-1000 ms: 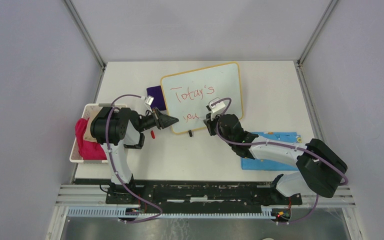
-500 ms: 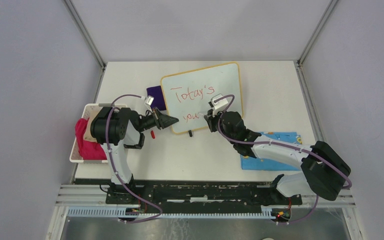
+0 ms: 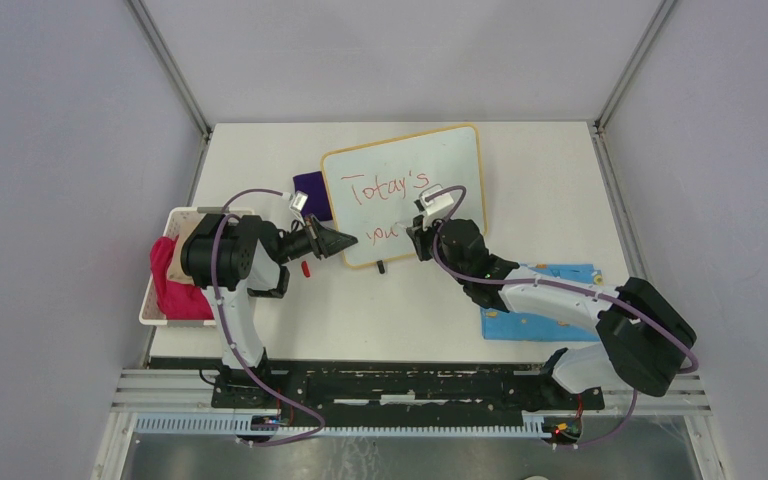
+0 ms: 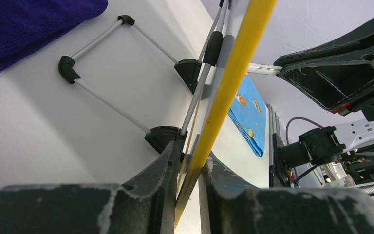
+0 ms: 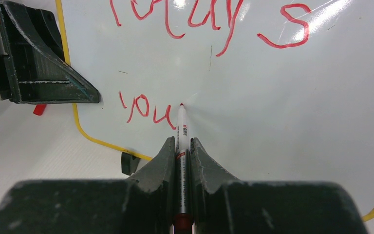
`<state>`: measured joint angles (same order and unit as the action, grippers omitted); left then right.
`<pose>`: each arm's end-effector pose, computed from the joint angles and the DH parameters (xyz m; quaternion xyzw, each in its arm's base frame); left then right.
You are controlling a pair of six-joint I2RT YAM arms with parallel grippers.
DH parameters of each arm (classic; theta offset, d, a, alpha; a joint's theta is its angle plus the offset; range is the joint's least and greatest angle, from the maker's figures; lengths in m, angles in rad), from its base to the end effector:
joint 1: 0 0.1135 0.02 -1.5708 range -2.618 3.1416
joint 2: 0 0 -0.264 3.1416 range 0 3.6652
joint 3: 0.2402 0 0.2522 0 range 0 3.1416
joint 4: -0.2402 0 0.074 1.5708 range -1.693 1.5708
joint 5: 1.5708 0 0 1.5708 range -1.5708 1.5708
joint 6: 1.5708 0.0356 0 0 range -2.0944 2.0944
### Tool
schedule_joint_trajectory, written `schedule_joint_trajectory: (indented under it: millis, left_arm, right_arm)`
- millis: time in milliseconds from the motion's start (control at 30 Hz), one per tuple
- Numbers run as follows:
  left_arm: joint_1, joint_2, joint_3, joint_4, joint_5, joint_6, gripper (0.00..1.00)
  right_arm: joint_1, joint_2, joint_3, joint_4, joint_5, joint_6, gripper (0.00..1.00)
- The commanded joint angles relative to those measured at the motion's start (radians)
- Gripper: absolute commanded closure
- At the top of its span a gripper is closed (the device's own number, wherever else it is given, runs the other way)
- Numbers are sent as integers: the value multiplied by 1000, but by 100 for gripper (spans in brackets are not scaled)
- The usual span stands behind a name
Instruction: Write a sentence on the whiteboard
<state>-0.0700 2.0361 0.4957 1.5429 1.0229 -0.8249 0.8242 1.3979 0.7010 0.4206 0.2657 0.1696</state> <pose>0.2956 -0.0512 0.1066 0.0952 0.7002 -0.5788 0.4071 0.2141 0.2177 0.2328 -0.1786 0.7744 0.1920 0.5758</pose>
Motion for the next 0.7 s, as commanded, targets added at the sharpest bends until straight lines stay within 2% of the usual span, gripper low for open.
schedule_joint_trajectory:
  millis: [0,667]
  left_arm:
    - [-2,38,1,150,-25,-46,98]
    - [-2,36,1,151,-24,-48,98]
  right_arm:
    - [-11,8,30,22,15,-3,100]
    - [-11,-35,-85,32,19,17,100]
